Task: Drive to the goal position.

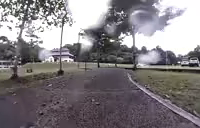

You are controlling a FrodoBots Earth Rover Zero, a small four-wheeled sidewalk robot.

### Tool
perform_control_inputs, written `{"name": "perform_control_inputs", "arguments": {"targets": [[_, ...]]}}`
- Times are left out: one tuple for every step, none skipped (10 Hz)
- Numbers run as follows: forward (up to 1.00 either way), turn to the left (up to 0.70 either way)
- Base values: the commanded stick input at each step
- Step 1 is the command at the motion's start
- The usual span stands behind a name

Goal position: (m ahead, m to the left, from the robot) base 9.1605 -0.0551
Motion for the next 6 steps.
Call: {"name": "perform_control_inputs", "arguments": {"targets": [[0.7, 0.0], [0.7, 0.0], [0.7, 0.0], [0.7, 0.0], [0.7, 0.0], [0.7, 0.0]]}}
